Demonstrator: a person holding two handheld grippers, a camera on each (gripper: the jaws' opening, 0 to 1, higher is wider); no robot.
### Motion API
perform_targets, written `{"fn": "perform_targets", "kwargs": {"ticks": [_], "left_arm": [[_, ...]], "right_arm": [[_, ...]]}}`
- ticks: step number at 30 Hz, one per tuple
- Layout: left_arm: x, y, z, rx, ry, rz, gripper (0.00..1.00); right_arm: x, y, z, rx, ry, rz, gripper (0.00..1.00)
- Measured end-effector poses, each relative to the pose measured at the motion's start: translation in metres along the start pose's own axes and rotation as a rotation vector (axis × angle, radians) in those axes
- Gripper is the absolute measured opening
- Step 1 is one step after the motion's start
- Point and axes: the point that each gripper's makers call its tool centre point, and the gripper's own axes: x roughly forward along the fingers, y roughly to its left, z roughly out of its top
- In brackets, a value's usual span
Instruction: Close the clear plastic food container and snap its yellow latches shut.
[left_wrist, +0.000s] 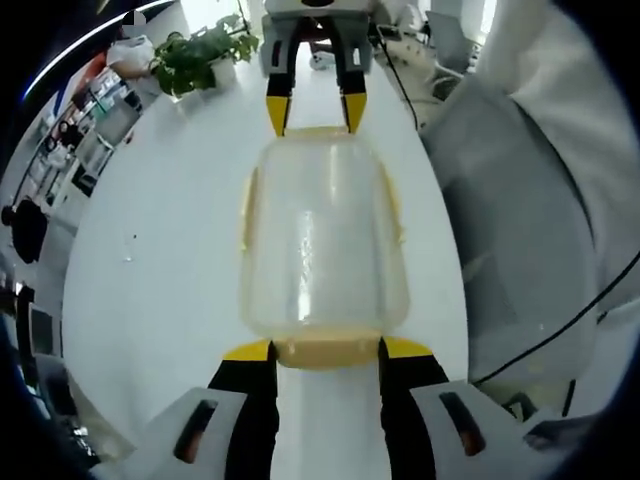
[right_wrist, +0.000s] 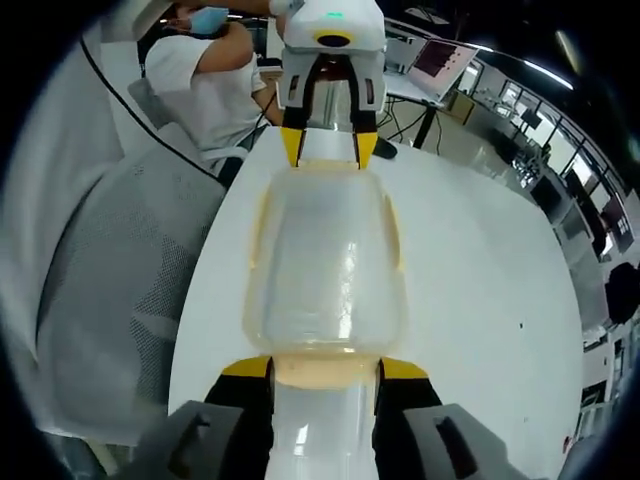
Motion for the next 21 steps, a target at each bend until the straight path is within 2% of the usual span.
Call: {"fn": "perform_targets", "kwargs": {"ticks": [21], "left_arm": [[0.020, 0.006, 0.049, 0.023, 0.015, -0.005, 0.37]], "right_arm": [[-0.028, -0.001, -0.045, 0.013, 0.004, -0.004, 0.37]]}}
